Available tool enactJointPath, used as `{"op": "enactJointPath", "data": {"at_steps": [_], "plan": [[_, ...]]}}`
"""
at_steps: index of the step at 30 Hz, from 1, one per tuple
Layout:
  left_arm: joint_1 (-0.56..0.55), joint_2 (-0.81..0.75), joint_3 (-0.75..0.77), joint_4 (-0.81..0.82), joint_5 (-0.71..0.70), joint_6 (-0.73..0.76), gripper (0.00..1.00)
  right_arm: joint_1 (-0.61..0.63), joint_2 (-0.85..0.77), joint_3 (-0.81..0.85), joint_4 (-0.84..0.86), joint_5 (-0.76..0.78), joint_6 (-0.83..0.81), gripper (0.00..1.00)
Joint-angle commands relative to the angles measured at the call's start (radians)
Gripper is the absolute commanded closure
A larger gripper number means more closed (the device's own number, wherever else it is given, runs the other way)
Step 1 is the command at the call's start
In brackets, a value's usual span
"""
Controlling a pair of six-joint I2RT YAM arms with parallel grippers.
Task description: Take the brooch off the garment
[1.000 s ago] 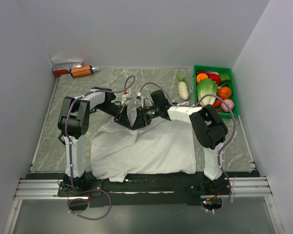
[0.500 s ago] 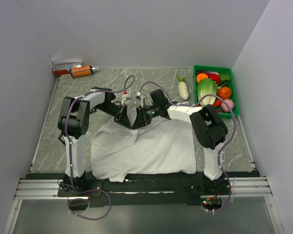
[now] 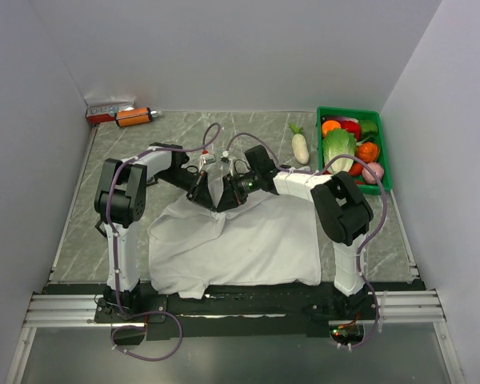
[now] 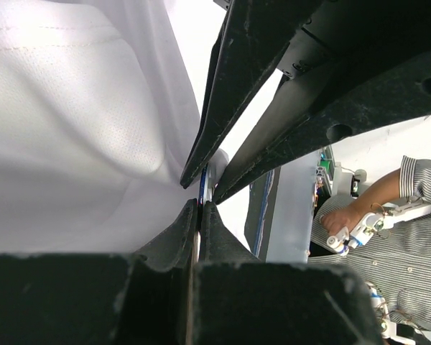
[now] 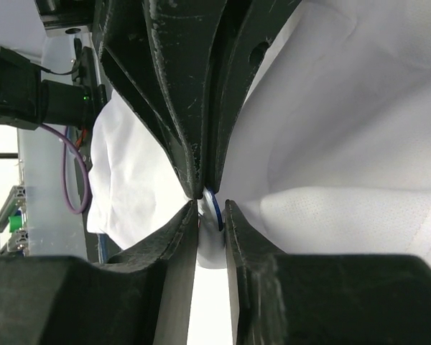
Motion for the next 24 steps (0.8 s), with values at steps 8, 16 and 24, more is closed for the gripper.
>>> {"op": "enactJointPath", "data": {"at_steps": [8, 16, 24], "plan": [[-0.001, -0.032, 0.039, -0.027, 0.125, -0.020, 0.99, 0.031, 0.025, 0.100, -0.095, 0.128, -0.131, 0.78], [0.000, -0.034, 0.016, 0.002, 0.183, -0.071, 0.99, 0.045, 0.018, 0.123, -0.129, 0.256, -0.194, 0.78], [-0.001, -0.044, 0.004, 0.027, 0.229, -0.122, 0.99, 0.078, 0.009, 0.132, -0.147, 0.434, -0.294, 0.78]]}}
